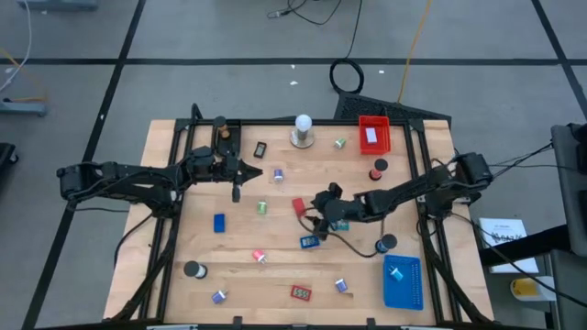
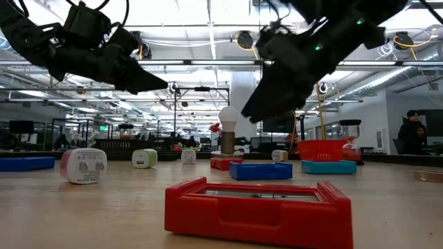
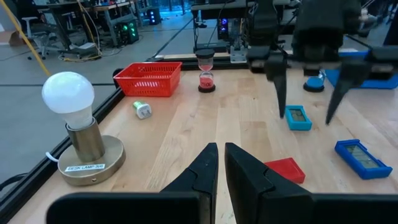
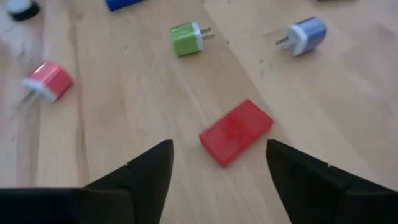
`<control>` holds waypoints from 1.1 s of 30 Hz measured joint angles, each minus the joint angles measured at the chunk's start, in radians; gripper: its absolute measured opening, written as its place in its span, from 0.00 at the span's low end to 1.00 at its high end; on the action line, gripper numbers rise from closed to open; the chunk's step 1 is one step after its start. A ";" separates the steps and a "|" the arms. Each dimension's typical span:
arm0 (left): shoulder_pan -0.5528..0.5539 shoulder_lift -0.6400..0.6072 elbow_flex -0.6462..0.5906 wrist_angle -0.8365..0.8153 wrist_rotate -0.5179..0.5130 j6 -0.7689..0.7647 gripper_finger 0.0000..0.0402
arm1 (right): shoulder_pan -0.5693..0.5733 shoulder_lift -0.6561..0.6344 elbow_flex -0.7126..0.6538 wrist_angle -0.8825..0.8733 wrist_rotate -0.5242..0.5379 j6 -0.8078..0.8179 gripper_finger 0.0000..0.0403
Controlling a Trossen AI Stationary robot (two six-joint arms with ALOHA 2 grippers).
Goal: Pick & Place Office items
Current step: Put the top red digital clock into the red bin
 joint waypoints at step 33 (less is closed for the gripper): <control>0.000 0.000 0.000 0.013 0.000 0.000 0.09 | -0.079 0.339 0.365 -0.367 -0.003 0.248 0.72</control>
